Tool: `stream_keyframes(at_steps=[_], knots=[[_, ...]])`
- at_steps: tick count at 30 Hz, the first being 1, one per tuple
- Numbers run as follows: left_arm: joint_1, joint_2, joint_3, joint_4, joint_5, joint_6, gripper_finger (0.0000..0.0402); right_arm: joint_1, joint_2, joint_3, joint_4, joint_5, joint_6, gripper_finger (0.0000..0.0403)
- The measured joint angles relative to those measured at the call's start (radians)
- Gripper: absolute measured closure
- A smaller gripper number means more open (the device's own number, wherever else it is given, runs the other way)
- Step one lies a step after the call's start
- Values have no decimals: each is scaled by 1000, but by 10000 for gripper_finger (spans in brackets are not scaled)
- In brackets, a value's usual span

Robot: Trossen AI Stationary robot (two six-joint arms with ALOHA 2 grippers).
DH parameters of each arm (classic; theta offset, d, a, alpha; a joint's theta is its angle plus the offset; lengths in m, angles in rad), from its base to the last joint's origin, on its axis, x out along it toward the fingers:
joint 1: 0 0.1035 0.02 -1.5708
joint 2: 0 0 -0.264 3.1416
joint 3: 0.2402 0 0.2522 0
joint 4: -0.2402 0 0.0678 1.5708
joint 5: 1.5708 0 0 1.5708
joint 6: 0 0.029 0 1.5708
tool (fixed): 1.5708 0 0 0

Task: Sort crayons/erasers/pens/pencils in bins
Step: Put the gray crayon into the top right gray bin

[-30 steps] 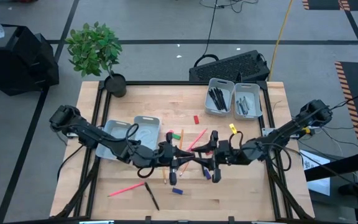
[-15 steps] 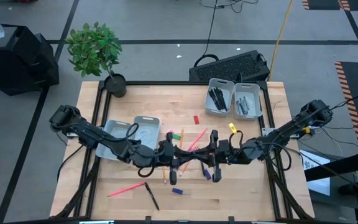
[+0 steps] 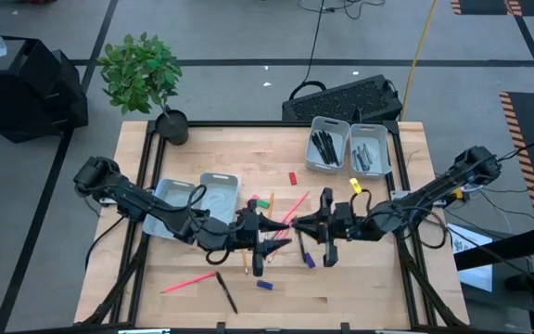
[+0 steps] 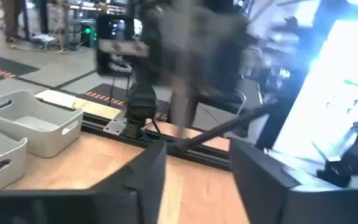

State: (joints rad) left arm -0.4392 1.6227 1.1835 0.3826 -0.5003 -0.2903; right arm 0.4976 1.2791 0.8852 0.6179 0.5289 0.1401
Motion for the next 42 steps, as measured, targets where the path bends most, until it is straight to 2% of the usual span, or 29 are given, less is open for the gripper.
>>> stream_keyframes(at_steps=[3, 7, 12, 17, 20, 24, 27, 30, 35, 42], knots=[[-23, -44, 0, -60, -3, -17, 186, 0, -70, 0, -87, 48, -7, 384], [-48, -161, 0, -254, -6, -119, 164, 4, -174, 40, -342, 196, -21, 384], [-68, -317, 0, -449, -21, -239, 168, -48, -269, 184, -768, 309, 74, 384], [-64, -401, 0, -461, -27, -232, 182, -206, -297, 299, -1141, 306, 195, 384], [-57, -409, 0, -422, -48, -212, 191, -340, -301, 325, -1289, 236, 257, 384], [-41, -394, 0, -414, -69, -218, 202, -569, -281, 329, -1487, 66, 346, 384], [-23, -371, 0, -410, -69, -236, 208, -733, -251, 324, -1619, -45, 342, 384], [-10, -349, 0, -409, -69, -282, 208, -867, -228, 293, -1687, -102, 308, 384], [10, -327, 0, -410, -70, -326, 210, -1053, -218, 186, -1684, -186, 232, 382], [22, -324, 0, -412, -96, -297, 210, -1246, -217, 4, -1569, -220, 110, 383]])
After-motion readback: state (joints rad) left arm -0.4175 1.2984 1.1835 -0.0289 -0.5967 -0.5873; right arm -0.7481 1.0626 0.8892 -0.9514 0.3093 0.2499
